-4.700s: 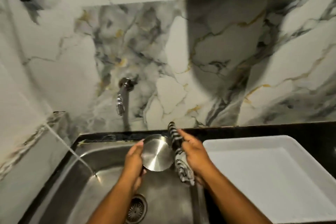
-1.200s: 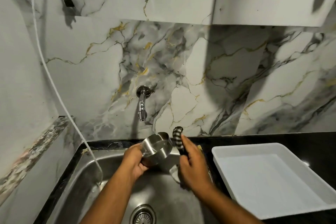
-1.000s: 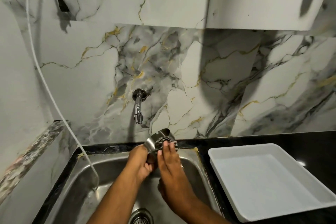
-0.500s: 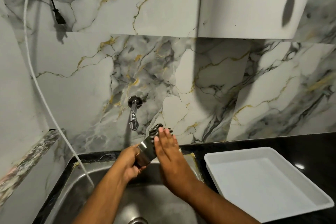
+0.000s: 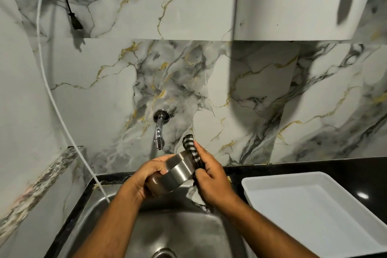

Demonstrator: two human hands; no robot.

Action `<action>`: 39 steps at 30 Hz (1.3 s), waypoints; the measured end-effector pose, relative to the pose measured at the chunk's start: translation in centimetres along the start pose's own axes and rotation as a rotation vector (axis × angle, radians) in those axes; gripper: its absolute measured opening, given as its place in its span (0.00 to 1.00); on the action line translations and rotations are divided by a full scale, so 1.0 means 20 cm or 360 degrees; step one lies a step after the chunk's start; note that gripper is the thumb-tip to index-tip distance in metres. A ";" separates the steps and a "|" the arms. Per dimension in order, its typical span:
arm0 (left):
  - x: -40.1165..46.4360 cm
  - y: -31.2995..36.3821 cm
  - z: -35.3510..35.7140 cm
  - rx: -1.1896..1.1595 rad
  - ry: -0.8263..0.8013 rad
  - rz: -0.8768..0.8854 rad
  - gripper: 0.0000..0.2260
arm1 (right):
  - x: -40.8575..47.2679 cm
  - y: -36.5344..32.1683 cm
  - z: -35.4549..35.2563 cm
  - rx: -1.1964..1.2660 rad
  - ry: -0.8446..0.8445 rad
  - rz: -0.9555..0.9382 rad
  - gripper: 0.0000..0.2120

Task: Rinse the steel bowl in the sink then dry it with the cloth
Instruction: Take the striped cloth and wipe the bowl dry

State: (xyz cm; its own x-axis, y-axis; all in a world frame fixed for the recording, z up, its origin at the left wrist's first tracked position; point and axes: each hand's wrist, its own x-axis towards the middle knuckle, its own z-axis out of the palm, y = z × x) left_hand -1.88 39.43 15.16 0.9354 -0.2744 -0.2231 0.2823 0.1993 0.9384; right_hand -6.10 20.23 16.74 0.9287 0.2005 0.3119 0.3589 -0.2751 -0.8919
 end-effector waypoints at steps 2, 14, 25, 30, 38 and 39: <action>0.00 0.01 0.02 0.0030 0.0087 0.0025 0.20 | -0.05 0.03 0.02 -0.0242 0.0025 -0.0220 0.37; 0.13 -0.01 0.34 -0.0210 0.0621 -0.0128 0.09 | -0.08 0.38 0.04 -0.1736 0.0218 -0.1343 0.31; 0.14 -0.08 0.33 -0.0135 0.0768 -0.0026 0.08 | -0.05 0.42 0.09 -0.1586 0.0075 -0.1183 0.37; 0.13 -0.07 0.25 -0.0035 0.0677 -0.0028 0.12 | 0.02 0.37 -0.06 -0.0736 0.0107 -0.0441 0.40; 0.08 -0.07 0.26 0.0057 -0.0016 -0.0072 0.19 | 0.06 0.27 -0.32 0.0492 -0.0142 0.0352 0.32; 0.09 -0.07 0.28 0.0085 -0.0056 -0.0063 0.18 | 0.05 0.28 -0.35 0.0553 -0.0097 0.0387 0.31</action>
State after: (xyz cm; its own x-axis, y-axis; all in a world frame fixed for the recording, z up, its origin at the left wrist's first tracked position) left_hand -1.80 33.33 15.03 0.9152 -0.3144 -0.2519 0.3065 0.1374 0.9419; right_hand -2.61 12.34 14.35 0.9715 0.2272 0.0681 0.0676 0.0101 -0.9977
